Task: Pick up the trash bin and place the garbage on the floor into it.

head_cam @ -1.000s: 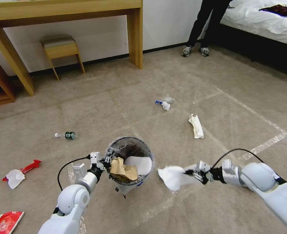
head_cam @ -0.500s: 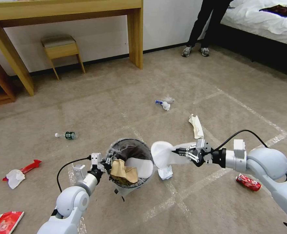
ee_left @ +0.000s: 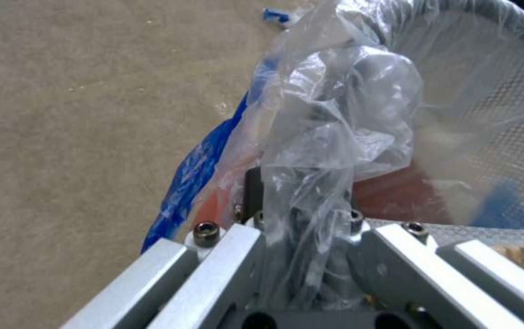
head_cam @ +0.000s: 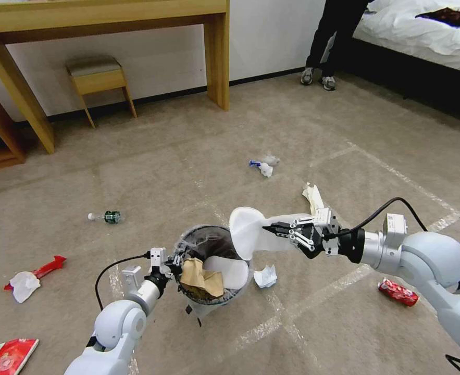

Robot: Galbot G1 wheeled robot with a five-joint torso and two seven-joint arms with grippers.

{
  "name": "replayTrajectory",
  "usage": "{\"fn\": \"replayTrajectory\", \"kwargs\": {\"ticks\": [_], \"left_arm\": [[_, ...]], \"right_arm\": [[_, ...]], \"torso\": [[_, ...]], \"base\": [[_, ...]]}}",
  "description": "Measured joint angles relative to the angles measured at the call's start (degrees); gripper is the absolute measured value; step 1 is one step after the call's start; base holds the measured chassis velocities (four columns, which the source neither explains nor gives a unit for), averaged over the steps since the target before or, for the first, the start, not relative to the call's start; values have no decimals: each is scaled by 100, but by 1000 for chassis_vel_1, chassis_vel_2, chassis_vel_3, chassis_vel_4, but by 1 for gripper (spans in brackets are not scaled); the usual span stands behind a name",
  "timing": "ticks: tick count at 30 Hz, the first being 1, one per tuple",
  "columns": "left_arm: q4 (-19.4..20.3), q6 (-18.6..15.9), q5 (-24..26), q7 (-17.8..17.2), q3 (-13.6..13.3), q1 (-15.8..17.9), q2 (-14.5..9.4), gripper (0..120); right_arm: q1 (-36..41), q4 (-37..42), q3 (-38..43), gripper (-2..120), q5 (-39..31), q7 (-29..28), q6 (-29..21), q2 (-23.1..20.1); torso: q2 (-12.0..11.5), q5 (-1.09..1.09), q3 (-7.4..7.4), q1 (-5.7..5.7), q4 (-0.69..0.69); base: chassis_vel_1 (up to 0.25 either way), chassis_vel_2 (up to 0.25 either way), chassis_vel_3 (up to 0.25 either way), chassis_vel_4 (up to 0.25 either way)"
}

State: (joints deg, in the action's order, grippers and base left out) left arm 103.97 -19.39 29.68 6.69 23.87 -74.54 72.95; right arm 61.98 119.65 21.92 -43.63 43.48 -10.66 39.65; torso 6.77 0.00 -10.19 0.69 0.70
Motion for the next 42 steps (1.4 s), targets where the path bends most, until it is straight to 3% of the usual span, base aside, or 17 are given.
{"fn": "replayTrajectory", "kwargs": {"ticks": [5, 17, 26, 33, 42], "left_arm": [[10, -6, -1, 103, -52, 21, 10, 1], [130, -6, 3, 238, -85, -14, 0, 1], [111, -6, 40, 292, -140, 36, 53, 1], [139, -20, 233, 384, -156, 37, 18, 1], [221, -76, 407, 416, -183, 3, -11, 1]], "right_arm": [[-55, 18, -264, 0, -456, -74, 249, 281], [-33, -253, -685, 0, -619, 181, 639, 852], [-10, -529, -1117, 0, -1104, 758, 809, 1255], [199, -1042, -1136, 0, -1110, 1588, 965, 1663], [288, -1217, -1281, 0, -932, 1850, 1024, 2028]], "torso": [[0, -1, 0, 0, 0], [0, 0, 0, 0, 0], [0, -1, 0, 0, 0], [0, 0, 0, 0, 0], [0, 0, 0, 0, 0]], "base": [[0, 0, 0, 0], [0, 0, 0, 0], [0, 0, 0, 0], [0, 0, 0, 0], [0, 0, 0, 0]]}}
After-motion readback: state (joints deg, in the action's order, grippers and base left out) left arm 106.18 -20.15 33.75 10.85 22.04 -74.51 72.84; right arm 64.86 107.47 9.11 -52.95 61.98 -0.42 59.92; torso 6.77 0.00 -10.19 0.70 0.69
